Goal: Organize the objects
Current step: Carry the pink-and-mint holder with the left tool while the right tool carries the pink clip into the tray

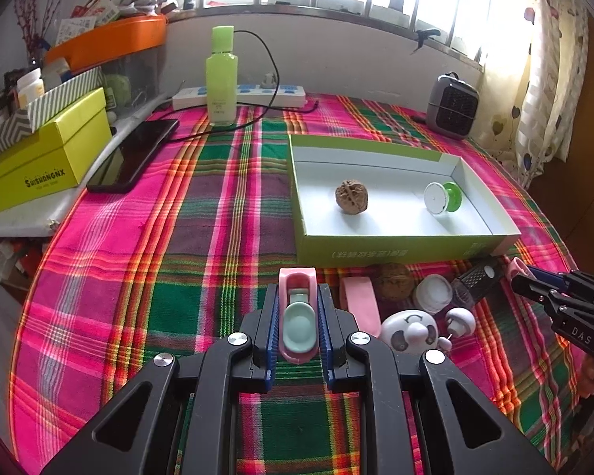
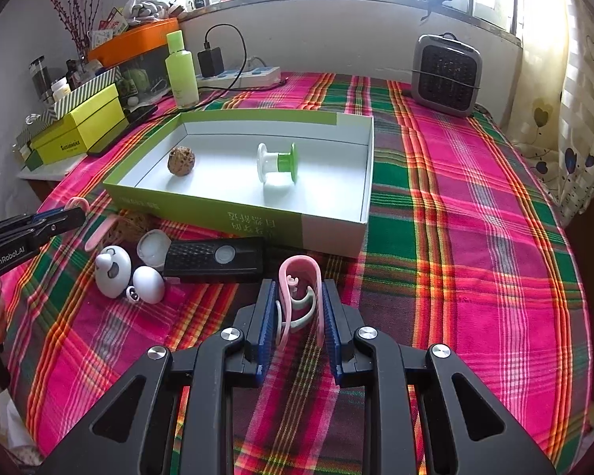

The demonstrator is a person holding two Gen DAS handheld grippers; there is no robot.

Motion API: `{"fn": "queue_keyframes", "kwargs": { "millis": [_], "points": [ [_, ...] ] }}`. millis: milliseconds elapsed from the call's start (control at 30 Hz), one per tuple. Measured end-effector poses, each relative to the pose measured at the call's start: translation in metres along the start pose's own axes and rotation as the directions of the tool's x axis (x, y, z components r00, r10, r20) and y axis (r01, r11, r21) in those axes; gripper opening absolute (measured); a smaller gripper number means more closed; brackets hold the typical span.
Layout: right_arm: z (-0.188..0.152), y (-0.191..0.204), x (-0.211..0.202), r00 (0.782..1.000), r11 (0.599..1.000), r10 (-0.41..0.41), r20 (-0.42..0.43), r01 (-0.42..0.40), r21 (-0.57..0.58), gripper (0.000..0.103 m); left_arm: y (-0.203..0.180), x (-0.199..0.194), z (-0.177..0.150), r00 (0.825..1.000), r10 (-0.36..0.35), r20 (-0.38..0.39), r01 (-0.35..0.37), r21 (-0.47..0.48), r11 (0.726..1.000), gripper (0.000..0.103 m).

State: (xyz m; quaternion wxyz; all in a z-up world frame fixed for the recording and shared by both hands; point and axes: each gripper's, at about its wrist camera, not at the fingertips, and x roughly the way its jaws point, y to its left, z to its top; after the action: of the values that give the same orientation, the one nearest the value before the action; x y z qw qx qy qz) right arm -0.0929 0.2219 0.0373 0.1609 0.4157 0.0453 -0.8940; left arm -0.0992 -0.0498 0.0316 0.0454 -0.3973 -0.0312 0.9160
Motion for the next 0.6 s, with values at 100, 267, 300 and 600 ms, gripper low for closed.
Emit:
{"fn": "queue_keyframes", "kwargs": {
  "millis": [100,267,300,600],
  "points": [
    [0.001,0.000,-0.004,1.000,1.000,0.001,0.010,-0.001,0.004,0.024,-0.003,-0.004,0.002,1.000,-0.006,0.010,0.006,0.007,1.000,0.016],
    [0.004,0.000,-0.009,1.000,1.000,0.011,0.022,-0.011,0.018,0.024,-0.008,-0.007,0.005,1.000,-0.018,0.018,0.017,0.014,1.000,0.016],
    [0.005,0.001,-0.010,1.000,1.000,0.015,0.025,-0.016,0.019,0.024,-0.009,-0.008,0.007,1.000,-0.019,0.019,0.019,0.015,1.000,0.016],
    [0.017,0.006,-0.020,0.998,0.999,0.039,0.056,-0.040,0.017,0.024,-0.023,-0.006,0.020,0.998,-0.056,0.018,0.055,0.037,0.998,0.016]
  ]
}}
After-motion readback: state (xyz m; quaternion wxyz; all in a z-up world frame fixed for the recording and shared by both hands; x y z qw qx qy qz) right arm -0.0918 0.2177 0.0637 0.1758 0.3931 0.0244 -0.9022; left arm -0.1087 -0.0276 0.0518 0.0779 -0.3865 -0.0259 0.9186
